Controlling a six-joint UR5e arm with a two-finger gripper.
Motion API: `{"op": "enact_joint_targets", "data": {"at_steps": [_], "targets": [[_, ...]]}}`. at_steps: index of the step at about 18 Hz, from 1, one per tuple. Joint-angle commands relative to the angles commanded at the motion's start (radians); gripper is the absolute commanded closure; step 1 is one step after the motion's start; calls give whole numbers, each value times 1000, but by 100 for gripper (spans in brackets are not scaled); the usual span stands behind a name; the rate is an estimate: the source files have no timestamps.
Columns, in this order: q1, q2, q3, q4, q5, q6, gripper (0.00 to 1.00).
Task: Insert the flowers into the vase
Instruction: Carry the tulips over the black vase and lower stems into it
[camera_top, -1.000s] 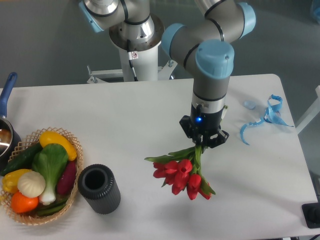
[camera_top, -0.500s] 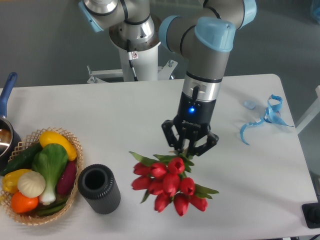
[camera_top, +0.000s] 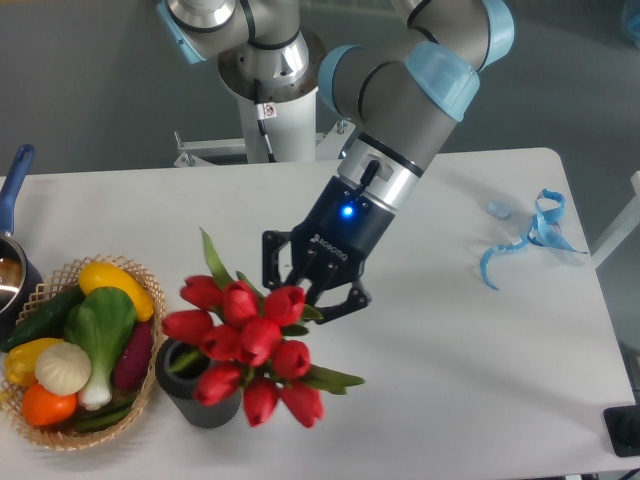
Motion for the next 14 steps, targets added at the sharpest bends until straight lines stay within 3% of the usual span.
{"op": "enact_joint_targets", "data": {"at_steps": [5, 14], "targets": [[-34, -69, 60, 15, -74, -2, 100], [-98, -84, 74, 18, -75, 2, 100]]}}
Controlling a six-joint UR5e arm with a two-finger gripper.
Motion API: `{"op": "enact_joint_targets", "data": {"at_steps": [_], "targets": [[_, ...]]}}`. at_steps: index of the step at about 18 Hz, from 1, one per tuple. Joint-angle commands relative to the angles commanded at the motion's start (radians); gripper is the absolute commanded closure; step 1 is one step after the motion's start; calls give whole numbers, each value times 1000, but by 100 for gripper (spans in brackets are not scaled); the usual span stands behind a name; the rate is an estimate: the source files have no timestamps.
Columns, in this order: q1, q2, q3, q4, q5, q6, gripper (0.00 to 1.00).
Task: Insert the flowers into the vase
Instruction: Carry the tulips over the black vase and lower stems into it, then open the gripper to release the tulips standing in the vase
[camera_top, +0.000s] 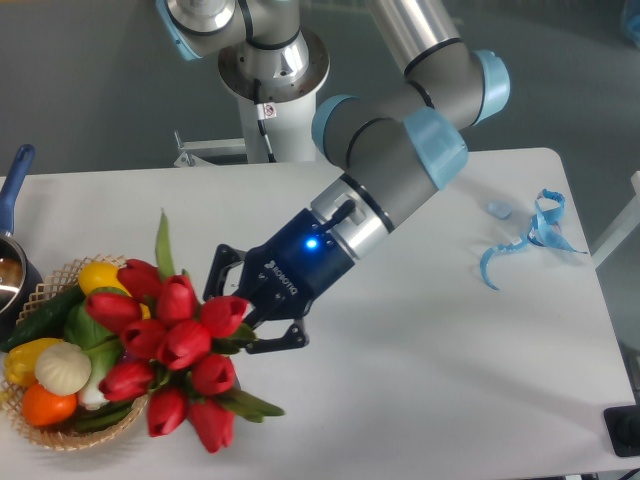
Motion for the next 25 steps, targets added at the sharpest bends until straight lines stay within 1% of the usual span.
{"op": "enact_joint_targets", "data": {"at_steps": [2, 7, 11, 13, 15, 17, 18, 20, 22, 23, 25], "targets": [[-14, -15, 6, 0, 0, 0, 100], [-58, -34, 11, 28, 0, 0, 100], [-61, -46, 15, 28, 0, 2, 99], [-69, -60, 12, 40, 0, 29, 96], [-71, -64, 0, 41, 0, 57, 96], [-65, -66, -26, 41, 2, 95, 96], [-60, -61, -49, 43, 2, 125, 96], [-34, -49, -122, 44, 2, 214, 95], [-6, -12, -210, 46, 2, 314, 93], [4, 1, -239, 46, 2, 345, 93], [18, 3, -261, 46, 2, 370, 92]]}}
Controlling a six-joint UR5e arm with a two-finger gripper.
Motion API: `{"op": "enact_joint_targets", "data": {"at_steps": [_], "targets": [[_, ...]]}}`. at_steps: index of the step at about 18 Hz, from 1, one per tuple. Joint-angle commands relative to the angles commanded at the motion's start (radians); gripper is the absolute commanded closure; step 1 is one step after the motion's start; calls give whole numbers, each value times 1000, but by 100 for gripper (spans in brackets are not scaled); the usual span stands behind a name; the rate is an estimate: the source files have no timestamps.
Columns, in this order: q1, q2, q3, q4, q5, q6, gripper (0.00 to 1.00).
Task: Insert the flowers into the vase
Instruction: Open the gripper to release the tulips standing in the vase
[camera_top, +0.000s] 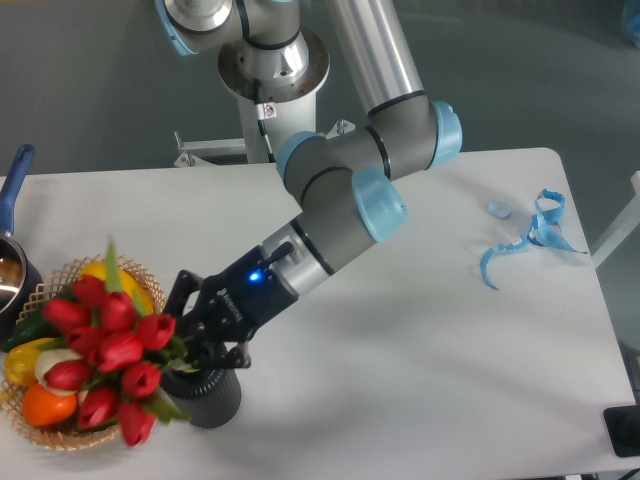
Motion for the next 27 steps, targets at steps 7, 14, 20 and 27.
{"op": "enact_joint_targets", "data": {"at_steps": [7, 14, 20, 27], "targets": [[5, -11, 0, 0, 0, 2, 81], [6, -14, -28, 0, 0, 18, 44], [31, -5, -67, 0, 2, 20, 4], [86, 51, -141, 2, 3, 23, 0]]}}
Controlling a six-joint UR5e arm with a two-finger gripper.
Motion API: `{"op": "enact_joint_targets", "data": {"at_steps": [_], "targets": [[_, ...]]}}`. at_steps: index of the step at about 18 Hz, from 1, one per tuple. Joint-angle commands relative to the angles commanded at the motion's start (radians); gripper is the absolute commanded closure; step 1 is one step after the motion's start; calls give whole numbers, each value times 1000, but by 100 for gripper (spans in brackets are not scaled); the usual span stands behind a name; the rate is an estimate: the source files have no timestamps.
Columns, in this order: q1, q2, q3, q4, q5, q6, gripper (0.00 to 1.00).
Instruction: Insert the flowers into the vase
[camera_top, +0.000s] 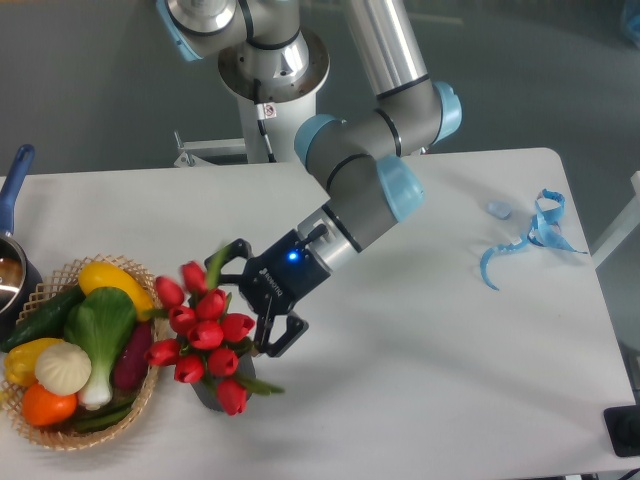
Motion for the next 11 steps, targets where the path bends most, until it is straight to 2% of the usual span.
{"op": "enact_joint_targets", "data": {"at_steps": [4, 11], "targets": [[24, 28, -15, -2, 2, -6, 0], [127, 97, -45, -6, 41, -3, 0]]}}
